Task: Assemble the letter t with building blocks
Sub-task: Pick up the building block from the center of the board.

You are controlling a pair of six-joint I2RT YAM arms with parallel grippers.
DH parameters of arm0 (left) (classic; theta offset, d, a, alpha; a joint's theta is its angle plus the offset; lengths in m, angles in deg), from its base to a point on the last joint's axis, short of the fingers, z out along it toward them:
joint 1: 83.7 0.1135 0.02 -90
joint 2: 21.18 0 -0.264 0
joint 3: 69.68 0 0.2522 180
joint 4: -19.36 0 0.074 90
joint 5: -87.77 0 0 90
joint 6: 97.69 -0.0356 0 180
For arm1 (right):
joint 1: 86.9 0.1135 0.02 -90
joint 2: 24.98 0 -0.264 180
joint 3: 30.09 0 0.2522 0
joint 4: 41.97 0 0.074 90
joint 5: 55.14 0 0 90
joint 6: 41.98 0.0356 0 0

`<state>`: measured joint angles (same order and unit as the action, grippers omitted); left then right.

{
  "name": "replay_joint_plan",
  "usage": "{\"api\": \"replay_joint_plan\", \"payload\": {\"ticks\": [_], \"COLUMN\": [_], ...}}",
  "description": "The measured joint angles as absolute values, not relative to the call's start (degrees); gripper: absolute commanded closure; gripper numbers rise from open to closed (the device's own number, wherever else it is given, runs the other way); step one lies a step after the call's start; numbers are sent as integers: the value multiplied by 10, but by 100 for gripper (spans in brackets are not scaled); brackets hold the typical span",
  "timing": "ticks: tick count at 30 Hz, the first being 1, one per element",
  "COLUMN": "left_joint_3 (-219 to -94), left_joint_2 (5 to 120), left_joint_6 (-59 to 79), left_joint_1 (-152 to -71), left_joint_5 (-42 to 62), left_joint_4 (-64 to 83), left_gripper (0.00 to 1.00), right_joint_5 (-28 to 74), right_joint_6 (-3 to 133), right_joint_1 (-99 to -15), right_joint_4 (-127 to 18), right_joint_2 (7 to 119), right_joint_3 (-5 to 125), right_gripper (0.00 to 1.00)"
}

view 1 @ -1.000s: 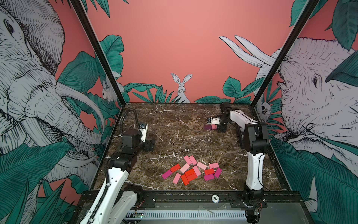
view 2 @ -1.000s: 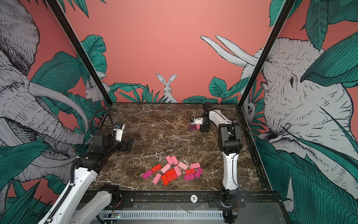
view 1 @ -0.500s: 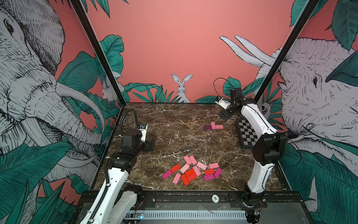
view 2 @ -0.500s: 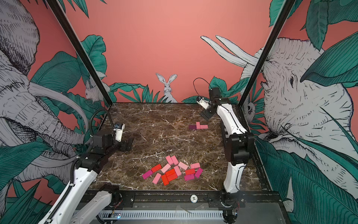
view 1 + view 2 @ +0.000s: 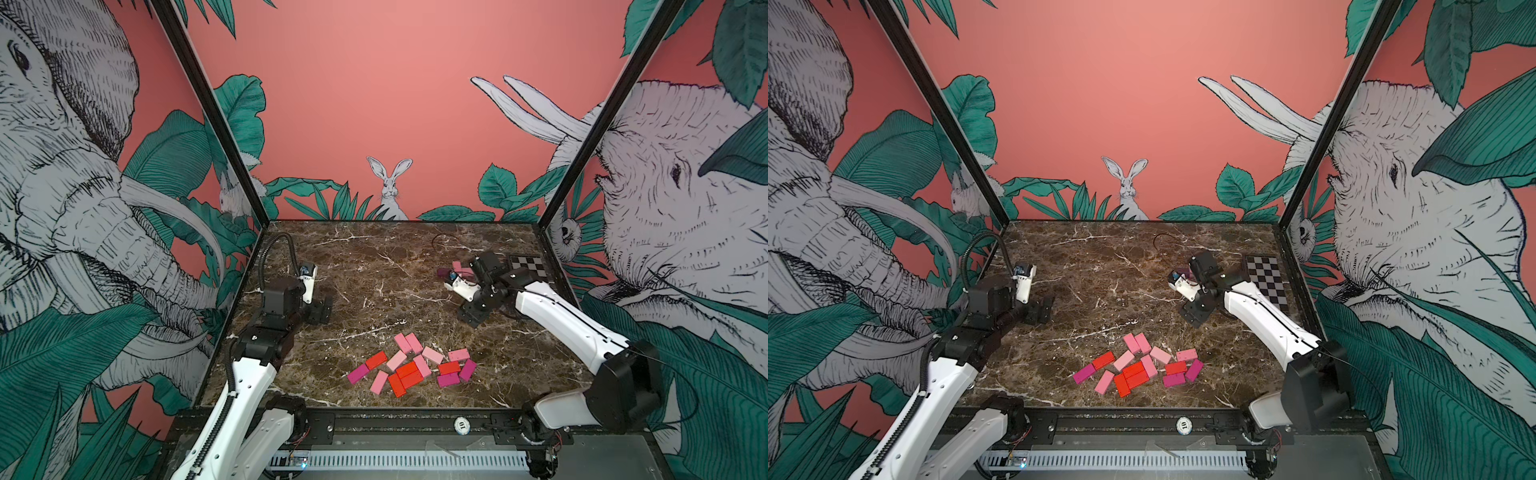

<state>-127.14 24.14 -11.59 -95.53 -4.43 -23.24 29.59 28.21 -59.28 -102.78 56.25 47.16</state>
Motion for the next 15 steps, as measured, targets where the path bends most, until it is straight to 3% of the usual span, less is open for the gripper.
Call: {"api": "replay_joint_plan", "payload": {"ticks": [4,15], "left_joint_3": [-1271,-1271], "left_joint_2": [245,246], "left_joint_6": [-116,-116], "left_joint_1": [-955,-955], "left_joint_5": [-46,-60], "left_joint_4": [-232,-232], "left_gripper": [3,2], "right_joint_5": [277,258], "right_joint_6": [338,445], "right_joint_1": [-552,-433], "right_joint_4": [-1006,-941], "right_joint_2": [569,639], "right_joint_3": [436,407], "right_gripper": [31,33]}}
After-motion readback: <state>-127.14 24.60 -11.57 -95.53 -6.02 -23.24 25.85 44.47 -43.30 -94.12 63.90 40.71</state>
